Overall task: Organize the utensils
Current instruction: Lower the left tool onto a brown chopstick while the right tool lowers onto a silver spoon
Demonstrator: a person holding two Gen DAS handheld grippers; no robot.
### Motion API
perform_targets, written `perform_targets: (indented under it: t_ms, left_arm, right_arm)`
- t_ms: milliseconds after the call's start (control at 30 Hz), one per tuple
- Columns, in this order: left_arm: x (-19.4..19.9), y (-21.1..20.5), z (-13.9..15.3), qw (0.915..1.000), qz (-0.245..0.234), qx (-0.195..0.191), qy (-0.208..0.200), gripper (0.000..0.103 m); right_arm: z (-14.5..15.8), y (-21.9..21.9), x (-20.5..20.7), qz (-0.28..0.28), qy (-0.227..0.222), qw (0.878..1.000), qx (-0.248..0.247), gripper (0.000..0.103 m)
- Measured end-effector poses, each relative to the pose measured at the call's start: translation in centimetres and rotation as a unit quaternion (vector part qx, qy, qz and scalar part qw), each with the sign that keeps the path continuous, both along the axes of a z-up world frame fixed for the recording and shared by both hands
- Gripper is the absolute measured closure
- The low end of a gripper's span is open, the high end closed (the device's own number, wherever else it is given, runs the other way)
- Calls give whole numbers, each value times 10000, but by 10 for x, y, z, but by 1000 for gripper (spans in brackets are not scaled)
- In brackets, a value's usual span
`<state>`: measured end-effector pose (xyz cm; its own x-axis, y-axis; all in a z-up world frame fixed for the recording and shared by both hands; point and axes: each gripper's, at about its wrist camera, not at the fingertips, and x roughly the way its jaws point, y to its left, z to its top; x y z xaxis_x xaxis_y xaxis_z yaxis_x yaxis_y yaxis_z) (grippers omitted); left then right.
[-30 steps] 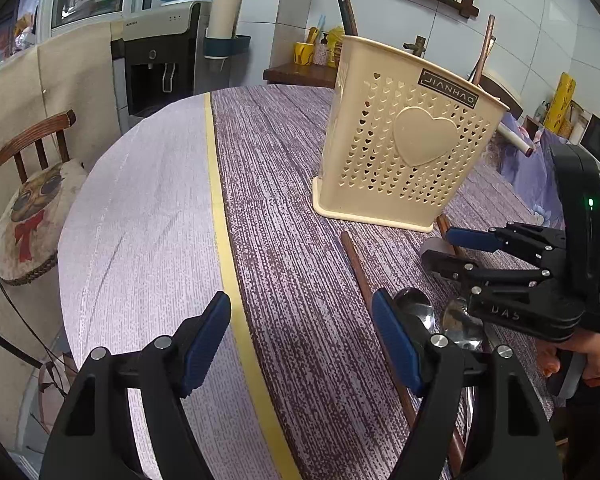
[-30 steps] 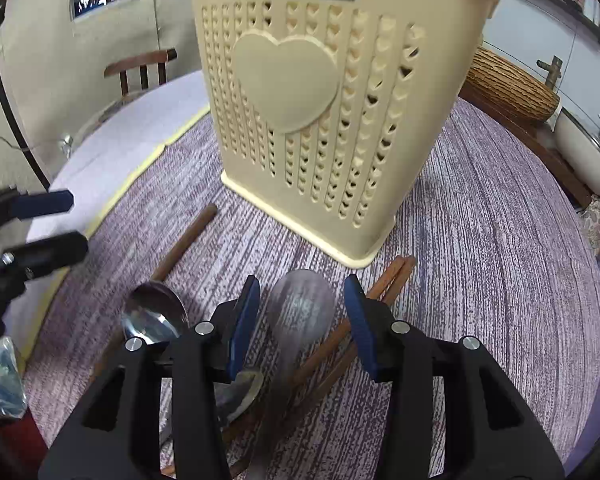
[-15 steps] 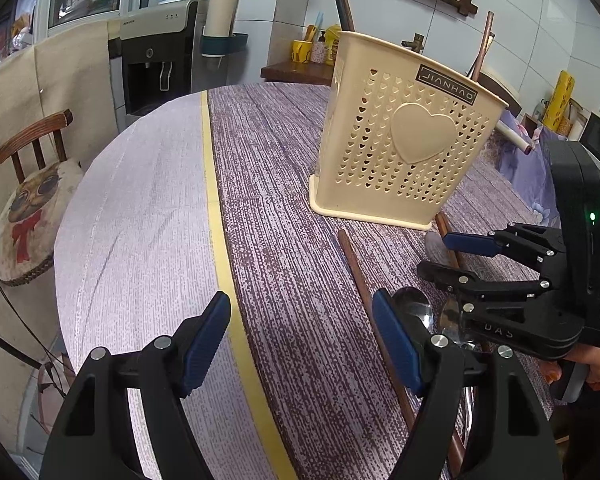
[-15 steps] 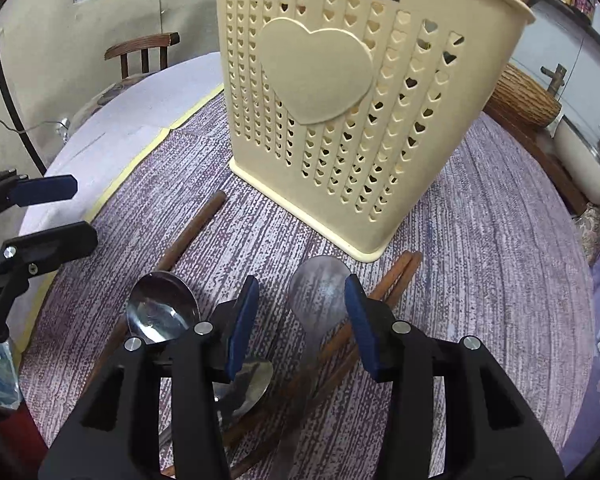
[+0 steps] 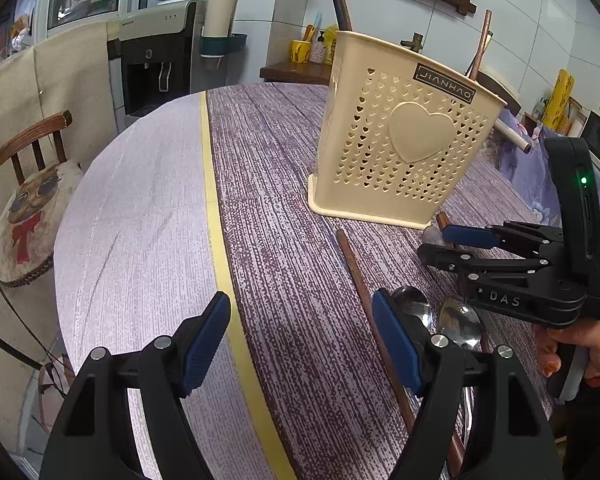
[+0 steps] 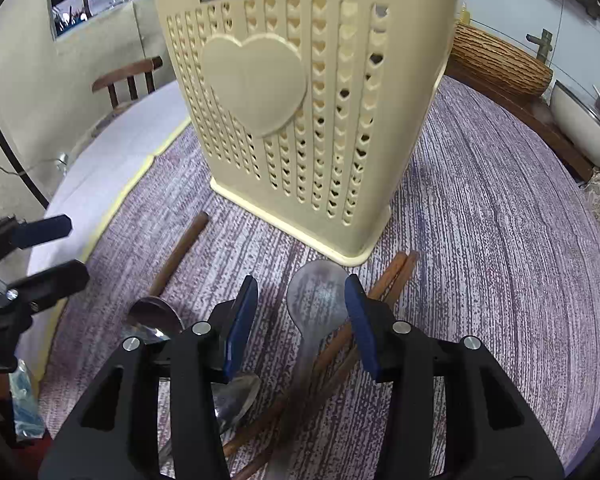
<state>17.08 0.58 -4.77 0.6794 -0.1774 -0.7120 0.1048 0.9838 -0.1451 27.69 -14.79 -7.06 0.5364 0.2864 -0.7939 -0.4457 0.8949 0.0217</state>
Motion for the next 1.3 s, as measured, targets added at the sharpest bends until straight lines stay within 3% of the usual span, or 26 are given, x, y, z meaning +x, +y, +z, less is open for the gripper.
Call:
perform_targets:
  t_ms: [267, 800, 967, 1300]
  left_arm:
    - [1, -2, 0, 10000, -25, 23, 4, 31]
    - [4, -7, -2, 10000, -75, 36, 33, 31]
    - [14, -13, 2, 9997, -232, 26, 30, 31]
    - [48, -44, -11, 9963, -678, 270, 452, 81]
  right_arm:
    - [0, -8, 10, -145, -94, 9998, 131, 56]
    - [-10, -1, 7, -217, 139, 9997, -46, 56]
    - [-8, 1, 2, -262, 148, 9995, -21, 66]
    - [-9, -3, -2, -329, 110, 9993, 110, 66]
